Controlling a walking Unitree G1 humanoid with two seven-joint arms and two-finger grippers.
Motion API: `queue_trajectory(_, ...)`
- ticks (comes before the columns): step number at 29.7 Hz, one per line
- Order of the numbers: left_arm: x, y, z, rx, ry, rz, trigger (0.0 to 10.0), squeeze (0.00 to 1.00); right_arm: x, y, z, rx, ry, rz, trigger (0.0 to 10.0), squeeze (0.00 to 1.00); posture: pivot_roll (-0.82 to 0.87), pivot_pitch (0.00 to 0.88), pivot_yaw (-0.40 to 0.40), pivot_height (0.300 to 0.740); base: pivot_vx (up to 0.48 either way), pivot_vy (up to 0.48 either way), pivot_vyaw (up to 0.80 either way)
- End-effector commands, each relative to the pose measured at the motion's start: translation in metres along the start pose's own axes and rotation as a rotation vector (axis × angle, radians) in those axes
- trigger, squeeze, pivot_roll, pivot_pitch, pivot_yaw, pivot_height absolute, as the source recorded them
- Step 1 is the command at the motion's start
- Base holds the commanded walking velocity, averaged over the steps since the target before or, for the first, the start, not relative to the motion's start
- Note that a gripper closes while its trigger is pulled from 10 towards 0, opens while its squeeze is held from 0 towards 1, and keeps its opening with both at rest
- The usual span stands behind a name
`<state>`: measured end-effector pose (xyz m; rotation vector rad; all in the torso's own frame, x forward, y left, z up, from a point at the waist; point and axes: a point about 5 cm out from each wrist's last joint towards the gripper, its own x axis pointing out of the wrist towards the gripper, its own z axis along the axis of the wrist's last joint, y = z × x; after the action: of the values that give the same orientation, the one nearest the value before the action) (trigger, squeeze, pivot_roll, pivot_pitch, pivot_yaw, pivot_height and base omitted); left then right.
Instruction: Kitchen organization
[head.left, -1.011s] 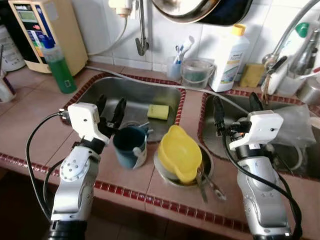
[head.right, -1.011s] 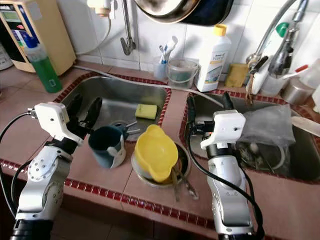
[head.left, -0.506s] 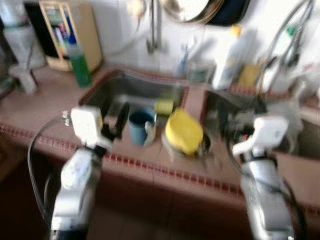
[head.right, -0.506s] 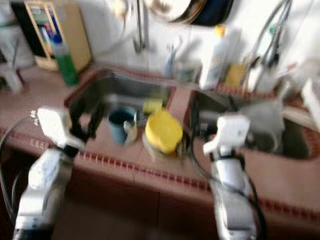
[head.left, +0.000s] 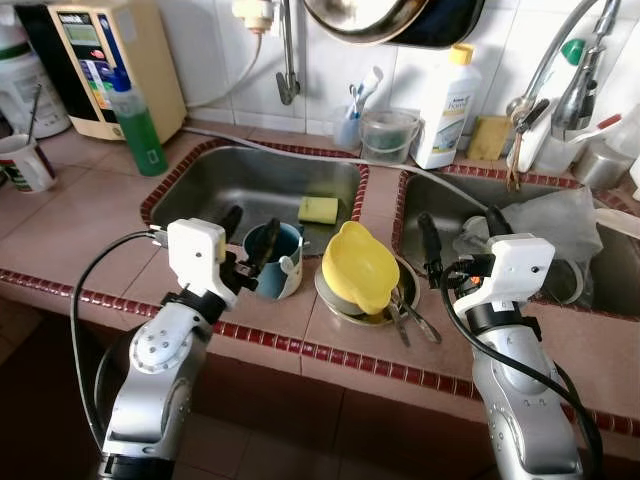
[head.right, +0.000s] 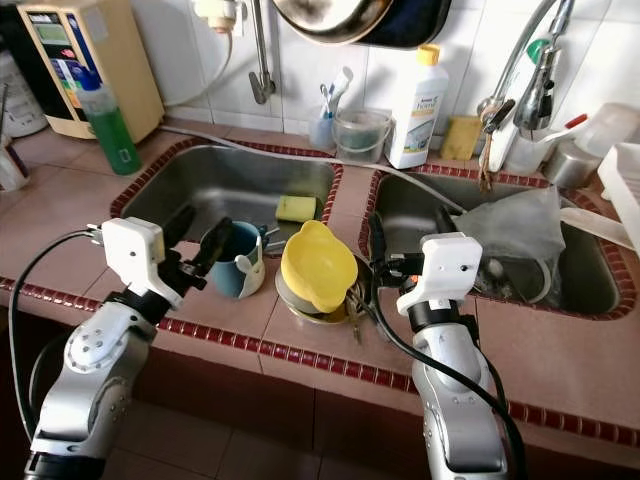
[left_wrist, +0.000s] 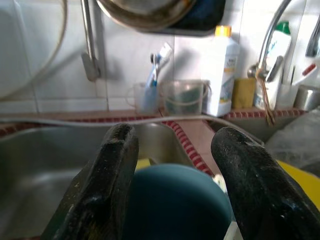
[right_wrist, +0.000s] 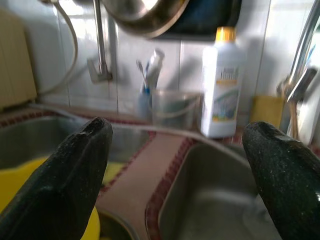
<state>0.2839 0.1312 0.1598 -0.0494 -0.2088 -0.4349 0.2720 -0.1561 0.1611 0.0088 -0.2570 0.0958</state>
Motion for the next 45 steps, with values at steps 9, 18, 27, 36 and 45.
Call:
queue_trajectory(9,-0.004,-0.009,0.011,-0.011,-0.036,-0.025,10.0,0.00,0.002,-0.002,-0.003,-0.004,0.069,0.097,10.0,0.00,-0.09,0.054,-0.012,0.740,0.000,0.000,0.00)
queue_trajectory(18,-0.011,-0.011,0.016,-0.009,-0.037,-0.056,10.0,0.00,0.011,0.002,-0.001,0.043,0.076,0.171,10.0,0.00,-0.07,0.069,-0.034,0.740,0.000,0.000,0.00)
queue_trajectory(27,-0.014,-0.010,0.024,0.002,-0.048,-0.084,10.0,1.00,0.023,0.001,0.002,0.070,0.062,0.208,10.0,0.00,-0.05,0.077,-0.027,0.740,0.000,0.000,0.00)
queue_trajectory(36,-0.008,-0.016,0.041,0.062,-0.060,-0.158,10.0,0.00,0.033,-0.003,0.001,0.146,0.093,0.216,10.0,0.00,-0.04,0.076,-0.025,0.740,0.000,0.000,0.00)
queue_trajectory(45,-0.010,-0.034,0.048,0.076,-0.080,-0.243,10.0,0.00,0.041,0.002,-0.001,0.237,0.145,0.262,10.0,0.00,-0.03,0.080,-0.032,0.740,0.000,0.000,0.00)
